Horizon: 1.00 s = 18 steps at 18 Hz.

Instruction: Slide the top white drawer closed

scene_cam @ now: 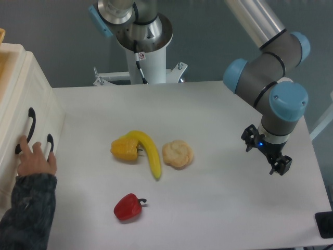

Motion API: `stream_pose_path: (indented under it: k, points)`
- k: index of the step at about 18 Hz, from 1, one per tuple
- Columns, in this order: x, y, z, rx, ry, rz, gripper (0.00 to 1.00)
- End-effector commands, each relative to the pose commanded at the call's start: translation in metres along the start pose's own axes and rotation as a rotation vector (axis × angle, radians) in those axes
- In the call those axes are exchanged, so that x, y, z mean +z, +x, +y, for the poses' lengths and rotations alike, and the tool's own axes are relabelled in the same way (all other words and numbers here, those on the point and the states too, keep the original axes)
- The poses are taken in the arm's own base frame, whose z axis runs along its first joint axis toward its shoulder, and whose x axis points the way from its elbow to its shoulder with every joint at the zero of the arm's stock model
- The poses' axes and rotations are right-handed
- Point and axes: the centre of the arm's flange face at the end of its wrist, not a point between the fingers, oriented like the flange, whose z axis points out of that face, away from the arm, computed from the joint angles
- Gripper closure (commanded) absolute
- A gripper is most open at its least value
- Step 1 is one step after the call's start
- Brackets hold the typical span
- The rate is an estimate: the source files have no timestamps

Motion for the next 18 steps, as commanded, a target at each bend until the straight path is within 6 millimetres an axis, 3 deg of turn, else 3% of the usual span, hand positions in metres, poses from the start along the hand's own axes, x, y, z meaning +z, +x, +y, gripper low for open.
stream_pose_path:
  k: [18]
  points:
    - [0.0034,0.0048,-0.0032,-0.012,-0.003,0.009,0.00]
